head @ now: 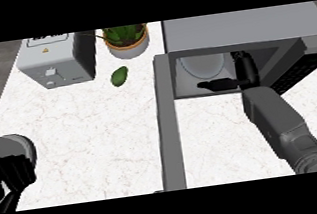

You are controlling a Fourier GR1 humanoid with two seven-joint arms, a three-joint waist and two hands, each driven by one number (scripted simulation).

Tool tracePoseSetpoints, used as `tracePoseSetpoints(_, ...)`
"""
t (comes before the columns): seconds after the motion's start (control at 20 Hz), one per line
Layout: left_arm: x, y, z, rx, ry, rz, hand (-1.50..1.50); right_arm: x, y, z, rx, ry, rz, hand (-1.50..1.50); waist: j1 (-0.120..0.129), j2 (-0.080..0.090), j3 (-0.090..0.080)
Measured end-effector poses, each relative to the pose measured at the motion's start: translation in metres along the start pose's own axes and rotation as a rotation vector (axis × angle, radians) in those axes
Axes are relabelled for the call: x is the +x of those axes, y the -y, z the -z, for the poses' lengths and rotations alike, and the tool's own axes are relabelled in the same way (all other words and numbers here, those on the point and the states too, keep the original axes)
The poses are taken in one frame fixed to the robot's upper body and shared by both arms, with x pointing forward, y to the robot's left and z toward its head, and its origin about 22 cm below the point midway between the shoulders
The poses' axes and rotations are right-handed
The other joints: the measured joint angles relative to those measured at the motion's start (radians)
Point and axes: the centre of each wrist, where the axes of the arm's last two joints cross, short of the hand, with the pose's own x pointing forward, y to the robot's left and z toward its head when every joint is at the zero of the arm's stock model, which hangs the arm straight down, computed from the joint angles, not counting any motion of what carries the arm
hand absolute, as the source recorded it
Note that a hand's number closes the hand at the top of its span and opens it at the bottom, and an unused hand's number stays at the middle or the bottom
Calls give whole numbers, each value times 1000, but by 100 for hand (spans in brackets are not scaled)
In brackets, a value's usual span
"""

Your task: Pick up the milk, place it into the microwave and close the microwave

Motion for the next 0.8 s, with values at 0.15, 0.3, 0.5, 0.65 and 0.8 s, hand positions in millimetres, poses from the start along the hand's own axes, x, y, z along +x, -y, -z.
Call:
tracePoseSetpoints(0.15,-1,7,9,-18,-17,-13,150,-11,-1,-17,18,-10,63,-150,-11,-5,-1)
tracePoseSetpoints(0.3,-7,20,9,-37,-32,-28,150,-23,-8,-39,24,-18,94,-150,-22,-11,-1)
tracePoseSetpoints(0.5,-9,28,19,-68,-51,-34,150,-35,2,-67,35,-23,106,-150,-36,-15,-2)
tracePoseSetpoints(0.65,-12,38,28,-105,-60,-23,150,-43,5,-92,42,-32,113,-150,-48,-19,-3)
tracePoseSetpoints(0.8,-14,49,44,-139,-63,-9,150,-46,9,-116,27,-40,116,-150,-51,-19,-3)
